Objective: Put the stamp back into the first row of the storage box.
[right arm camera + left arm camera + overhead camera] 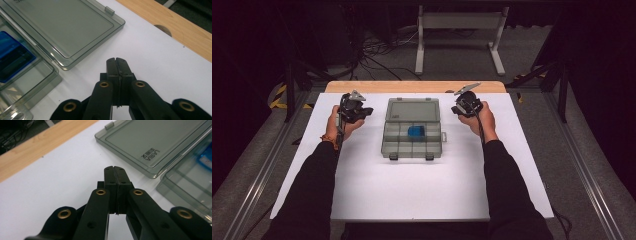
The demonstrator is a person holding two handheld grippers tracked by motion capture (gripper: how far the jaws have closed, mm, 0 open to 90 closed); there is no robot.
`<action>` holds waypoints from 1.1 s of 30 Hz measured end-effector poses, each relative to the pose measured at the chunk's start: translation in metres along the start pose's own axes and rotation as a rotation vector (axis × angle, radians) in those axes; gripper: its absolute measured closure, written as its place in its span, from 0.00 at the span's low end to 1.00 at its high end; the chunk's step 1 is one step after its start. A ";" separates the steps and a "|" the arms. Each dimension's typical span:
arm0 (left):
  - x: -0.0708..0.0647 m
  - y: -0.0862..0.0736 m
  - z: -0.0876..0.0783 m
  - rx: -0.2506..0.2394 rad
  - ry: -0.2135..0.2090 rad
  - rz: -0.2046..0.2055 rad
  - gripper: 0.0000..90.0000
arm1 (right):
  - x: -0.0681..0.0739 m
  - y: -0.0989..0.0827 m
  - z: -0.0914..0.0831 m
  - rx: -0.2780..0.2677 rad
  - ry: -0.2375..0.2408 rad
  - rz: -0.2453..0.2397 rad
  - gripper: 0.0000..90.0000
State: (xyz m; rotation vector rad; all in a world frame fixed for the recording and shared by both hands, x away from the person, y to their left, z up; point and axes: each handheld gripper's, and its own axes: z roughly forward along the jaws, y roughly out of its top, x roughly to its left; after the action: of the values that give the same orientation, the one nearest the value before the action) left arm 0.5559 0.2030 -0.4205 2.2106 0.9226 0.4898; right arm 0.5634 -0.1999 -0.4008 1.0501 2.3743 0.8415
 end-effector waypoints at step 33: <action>-0.018 0.014 0.056 0.105 -0.024 0.041 1.00 | 0.016 0.008 0.051 0.138 0.128 -0.071 1.00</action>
State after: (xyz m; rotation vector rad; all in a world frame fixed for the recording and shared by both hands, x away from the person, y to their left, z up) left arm 0.5817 0.1580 -0.4512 2.3291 0.9104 0.4417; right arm 0.5870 -0.1655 -0.4352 0.9835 2.5931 0.7484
